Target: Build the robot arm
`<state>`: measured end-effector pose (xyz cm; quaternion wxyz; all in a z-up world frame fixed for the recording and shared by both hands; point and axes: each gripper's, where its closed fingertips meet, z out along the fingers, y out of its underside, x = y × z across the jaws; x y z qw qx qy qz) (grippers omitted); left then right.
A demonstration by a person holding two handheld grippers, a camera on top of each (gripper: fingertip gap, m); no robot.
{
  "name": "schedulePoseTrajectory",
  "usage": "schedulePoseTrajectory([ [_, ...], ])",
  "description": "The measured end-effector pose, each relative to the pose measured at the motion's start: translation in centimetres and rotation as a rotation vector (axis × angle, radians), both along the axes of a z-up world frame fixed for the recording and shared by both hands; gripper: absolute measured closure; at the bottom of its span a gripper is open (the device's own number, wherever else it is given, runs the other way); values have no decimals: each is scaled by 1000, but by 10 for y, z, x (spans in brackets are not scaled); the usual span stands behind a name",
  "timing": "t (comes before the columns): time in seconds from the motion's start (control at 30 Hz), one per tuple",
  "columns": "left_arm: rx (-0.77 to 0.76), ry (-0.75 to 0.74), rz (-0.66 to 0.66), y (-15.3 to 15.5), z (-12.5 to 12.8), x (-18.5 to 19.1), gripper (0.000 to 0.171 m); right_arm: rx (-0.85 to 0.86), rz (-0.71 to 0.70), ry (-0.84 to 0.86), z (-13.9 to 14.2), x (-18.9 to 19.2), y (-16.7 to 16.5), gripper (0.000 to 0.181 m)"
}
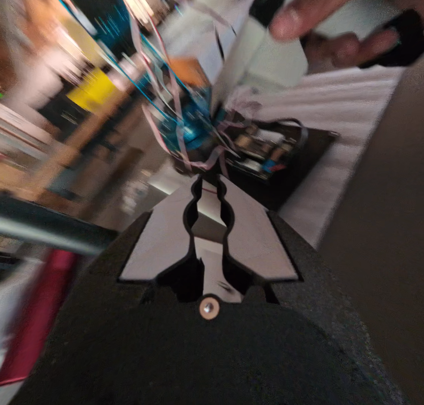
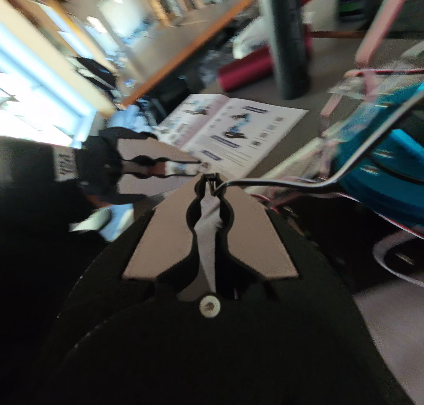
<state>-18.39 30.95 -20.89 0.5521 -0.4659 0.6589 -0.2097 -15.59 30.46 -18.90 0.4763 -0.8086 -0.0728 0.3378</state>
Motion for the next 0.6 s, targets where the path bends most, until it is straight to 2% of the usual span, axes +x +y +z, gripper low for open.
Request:
schedulePoseTrajectory([
  [0.07, -302, 135, 1, -12, -39, -5, 150, -40, -138, -126, -17, 28, -5, 175],
  [0.13, -512, 238, 31, -23, -65, -5, 135, -95, -208, -110, -29, 35, -13, 176],
  [0.2, -646, 237, 34, -33, -70, -1, 133, -174, -251, -116, -46, 33, -17, 176],
  [0.3, -829, 119, -47, -52, -52, 5, 134, -262, -301, -181, -67, 30, -18, 175],
  [0.43, -835, -6, -12, -32, -32, 2, 135, -284, -371, -155, -67, 26, -5, 175],
  [0.6, -805, -124, -16, 5, -7, -30, 138, -366, -521, -308, -77, 28, -4, 175],
])
